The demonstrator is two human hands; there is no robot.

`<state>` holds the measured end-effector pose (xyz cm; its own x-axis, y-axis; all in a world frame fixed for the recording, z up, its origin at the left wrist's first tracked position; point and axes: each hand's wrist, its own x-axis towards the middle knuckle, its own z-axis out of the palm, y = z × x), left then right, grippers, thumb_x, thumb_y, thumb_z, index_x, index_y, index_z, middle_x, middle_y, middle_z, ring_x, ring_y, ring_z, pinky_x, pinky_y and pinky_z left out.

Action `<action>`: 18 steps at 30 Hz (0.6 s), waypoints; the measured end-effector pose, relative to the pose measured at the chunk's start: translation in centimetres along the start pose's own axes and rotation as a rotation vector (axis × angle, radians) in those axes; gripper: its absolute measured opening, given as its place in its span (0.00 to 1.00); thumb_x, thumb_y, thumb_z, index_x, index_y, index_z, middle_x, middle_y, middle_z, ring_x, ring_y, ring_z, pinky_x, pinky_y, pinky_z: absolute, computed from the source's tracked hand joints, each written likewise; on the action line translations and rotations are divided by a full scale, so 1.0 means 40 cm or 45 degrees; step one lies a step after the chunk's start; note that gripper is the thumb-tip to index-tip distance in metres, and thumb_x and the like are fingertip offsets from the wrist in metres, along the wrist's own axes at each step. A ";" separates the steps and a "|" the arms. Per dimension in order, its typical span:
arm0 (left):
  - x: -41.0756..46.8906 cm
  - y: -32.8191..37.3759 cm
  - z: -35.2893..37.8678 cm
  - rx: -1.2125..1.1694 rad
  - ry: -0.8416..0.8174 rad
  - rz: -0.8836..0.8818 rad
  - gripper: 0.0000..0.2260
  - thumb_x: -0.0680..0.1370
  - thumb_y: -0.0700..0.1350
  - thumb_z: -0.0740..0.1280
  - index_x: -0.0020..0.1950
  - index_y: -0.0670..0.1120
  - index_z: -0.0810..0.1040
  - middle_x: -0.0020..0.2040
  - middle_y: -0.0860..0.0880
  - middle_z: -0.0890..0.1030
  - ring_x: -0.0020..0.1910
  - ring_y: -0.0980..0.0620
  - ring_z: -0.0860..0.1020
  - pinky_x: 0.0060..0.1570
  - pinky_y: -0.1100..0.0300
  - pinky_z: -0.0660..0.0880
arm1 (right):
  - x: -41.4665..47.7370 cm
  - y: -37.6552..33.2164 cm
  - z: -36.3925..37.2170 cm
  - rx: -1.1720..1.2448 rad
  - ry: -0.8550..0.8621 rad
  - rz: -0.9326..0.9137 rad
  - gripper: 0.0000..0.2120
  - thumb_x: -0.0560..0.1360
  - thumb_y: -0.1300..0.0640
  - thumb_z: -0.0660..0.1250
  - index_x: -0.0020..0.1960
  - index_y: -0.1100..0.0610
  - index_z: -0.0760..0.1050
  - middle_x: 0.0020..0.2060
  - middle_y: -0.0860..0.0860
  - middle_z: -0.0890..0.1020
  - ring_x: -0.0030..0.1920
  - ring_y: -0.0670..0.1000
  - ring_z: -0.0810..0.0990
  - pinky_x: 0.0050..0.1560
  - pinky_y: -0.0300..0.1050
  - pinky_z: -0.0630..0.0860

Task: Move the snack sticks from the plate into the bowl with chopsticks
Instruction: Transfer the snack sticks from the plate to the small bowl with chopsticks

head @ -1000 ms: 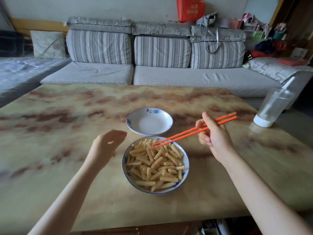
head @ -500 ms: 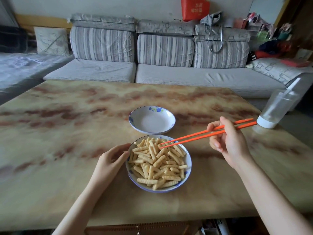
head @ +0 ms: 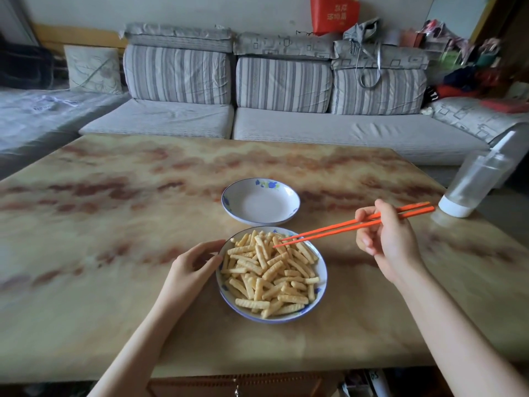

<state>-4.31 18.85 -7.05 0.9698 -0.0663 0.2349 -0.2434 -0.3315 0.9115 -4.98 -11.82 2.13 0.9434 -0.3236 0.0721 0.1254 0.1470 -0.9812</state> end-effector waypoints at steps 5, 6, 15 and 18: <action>0.002 -0.004 -0.001 0.010 -0.013 -0.005 0.15 0.72 0.48 0.65 0.57 0.51 0.82 0.51 0.59 0.84 0.52 0.59 0.82 0.57 0.57 0.76 | 0.028 -0.004 0.018 0.220 0.156 -0.008 0.22 0.81 0.57 0.51 0.31 0.58 0.70 0.25 0.55 0.70 0.17 0.48 0.61 0.24 0.38 0.52; 0.002 -0.004 -0.001 0.009 -0.012 -0.007 0.15 0.72 0.48 0.65 0.57 0.51 0.82 0.51 0.59 0.84 0.52 0.59 0.82 0.57 0.56 0.76 | 0.040 -0.004 0.028 0.244 0.190 -0.018 0.21 0.81 0.57 0.51 0.31 0.58 0.70 0.24 0.54 0.71 0.17 0.48 0.61 0.23 0.37 0.53; 0.004 0.002 -0.001 0.000 -0.009 -0.022 0.14 0.72 0.47 0.65 0.56 0.53 0.82 0.50 0.59 0.85 0.51 0.59 0.82 0.57 0.58 0.77 | 0.148 0.043 0.140 -0.038 0.289 -0.059 0.20 0.80 0.58 0.50 0.33 0.60 0.71 0.15 0.50 0.69 0.15 0.48 0.64 0.19 0.34 0.59; 0.002 0.003 -0.001 -0.010 -0.013 -0.028 0.14 0.72 0.47 0.65 0.56 0.53 0.82 0.50 0.58 0.85 0.51 0.57 0.82 0.56 0.57 0.77 | 0.154 0.059 0.151 -0.099 0.244 -0.051 0.20 0.80 0.57 0.50 0.34 0.61 0.72 0.15 0.49 0.70 0.16 0.48 0.65 0.19 0.35 0.61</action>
<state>-4.24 18.84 -6.90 0.9750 -0.0686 0.2114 -0.2221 -0.3252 0.9192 2.99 -7.85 1.35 0.8616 -0.5009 0.0827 0.1303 0.0607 -0.9896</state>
